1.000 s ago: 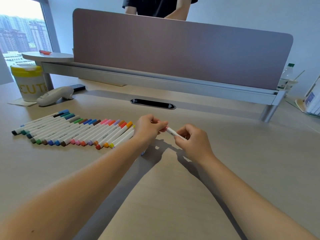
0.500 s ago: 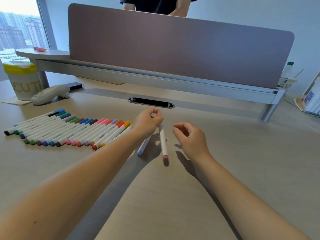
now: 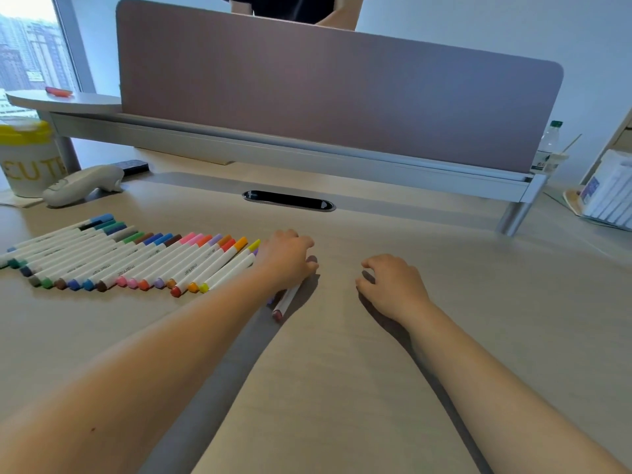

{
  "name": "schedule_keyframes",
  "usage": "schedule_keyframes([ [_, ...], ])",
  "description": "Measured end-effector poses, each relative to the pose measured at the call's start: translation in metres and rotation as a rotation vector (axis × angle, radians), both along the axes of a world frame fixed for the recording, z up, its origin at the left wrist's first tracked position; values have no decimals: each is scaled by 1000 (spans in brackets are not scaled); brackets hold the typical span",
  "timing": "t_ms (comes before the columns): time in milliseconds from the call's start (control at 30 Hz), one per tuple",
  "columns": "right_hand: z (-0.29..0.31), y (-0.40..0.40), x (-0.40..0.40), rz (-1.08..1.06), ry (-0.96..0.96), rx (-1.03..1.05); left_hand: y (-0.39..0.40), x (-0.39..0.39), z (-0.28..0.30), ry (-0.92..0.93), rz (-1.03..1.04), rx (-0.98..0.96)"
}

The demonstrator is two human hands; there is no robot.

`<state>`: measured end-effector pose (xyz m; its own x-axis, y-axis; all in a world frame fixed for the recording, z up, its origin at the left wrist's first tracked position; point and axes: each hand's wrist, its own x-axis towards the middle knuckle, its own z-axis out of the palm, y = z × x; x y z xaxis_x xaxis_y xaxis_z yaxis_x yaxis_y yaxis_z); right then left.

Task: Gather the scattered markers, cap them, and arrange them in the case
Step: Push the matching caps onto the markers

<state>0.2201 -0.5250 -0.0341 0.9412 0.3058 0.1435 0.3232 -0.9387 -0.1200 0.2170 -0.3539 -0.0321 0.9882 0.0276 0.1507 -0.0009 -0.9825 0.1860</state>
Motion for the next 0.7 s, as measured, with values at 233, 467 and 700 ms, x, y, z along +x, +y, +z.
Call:
schedule_keyframes([
  [233, 33, 45, -18, 98, -70, -63, 63, -56, 36, -5, 10, 184],
  [467, 37, 164, -69, 424, -129, -23, 171, -165, 39, 58, 351, 260],
  [700, 31, 294, -126, 734, -105, -3, 274, -269, 27, 120, 746, 238],
])
